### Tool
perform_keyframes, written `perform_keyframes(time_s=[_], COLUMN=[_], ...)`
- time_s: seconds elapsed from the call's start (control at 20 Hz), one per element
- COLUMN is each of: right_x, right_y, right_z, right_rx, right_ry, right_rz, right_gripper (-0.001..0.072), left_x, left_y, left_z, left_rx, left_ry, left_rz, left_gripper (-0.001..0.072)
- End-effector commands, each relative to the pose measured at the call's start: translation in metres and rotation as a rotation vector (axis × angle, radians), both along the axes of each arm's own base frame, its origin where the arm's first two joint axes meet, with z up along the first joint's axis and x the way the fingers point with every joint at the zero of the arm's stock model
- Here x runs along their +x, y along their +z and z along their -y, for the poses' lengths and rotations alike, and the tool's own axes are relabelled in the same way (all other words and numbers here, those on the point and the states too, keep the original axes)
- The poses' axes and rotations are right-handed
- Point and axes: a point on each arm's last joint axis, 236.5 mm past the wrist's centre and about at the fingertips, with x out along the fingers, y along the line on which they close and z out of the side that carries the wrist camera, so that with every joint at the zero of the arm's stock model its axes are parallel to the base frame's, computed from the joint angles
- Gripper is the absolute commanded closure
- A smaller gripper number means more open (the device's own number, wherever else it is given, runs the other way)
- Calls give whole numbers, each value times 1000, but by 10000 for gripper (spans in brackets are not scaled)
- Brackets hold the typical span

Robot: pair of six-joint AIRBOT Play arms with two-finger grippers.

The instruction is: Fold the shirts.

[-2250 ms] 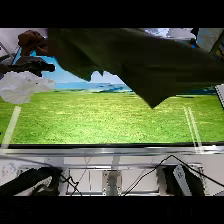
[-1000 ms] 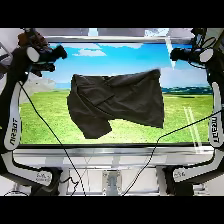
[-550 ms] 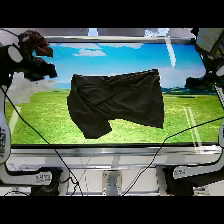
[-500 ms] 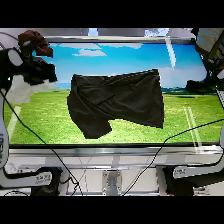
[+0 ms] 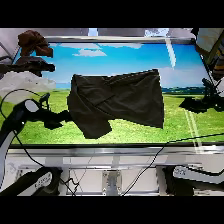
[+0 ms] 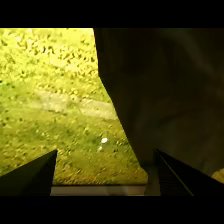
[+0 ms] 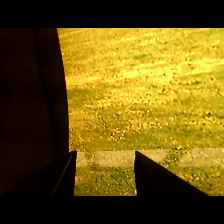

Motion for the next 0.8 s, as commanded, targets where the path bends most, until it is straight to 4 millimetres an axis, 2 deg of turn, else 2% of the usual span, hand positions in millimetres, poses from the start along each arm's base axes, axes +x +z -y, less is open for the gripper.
perform_keyframes(time_s=[0.0, 0.15, 0.3, 0.5, 0.55, 0.6, 0.65, 0.75], right_x=[3, 6, 4, 0, -2, -4, -9, -29], right_y=[22, 40, 45, 44, 43, 43, 41, 29], right_z=[-5, -3, -5, -10, -10, -12, -16, -30], right_rx=[-6, -36, -33, -18, -16, -9, 8, 70], right_ry=[-4, -12, -8, 2, 3, 8, 11, 19], right_rz=[75, 129, 133, 116, 111, 101, 80, -6], right_gripper=[313, 313, 313, 313, 314, 314, 314, 313], left_x=[6, 17, 25, 35, 38, 40, 43, 48], left_y=[-16, -20, -31, -46, -49, -52, -54, -54], left_z=[7, 5, 6, 26, 30, 32, 34, 33], left_rx=[-62, -65, -83, -193, -219, -238, -249, -253], left_ry=[134, 174, 216, 263, 279, 292, 305, 314], left_rz=[37, 59, 52, 21, 16, 13, 12, 33], left_gripper=[16, 16, 17, 19, 55, 158, 296, 663])
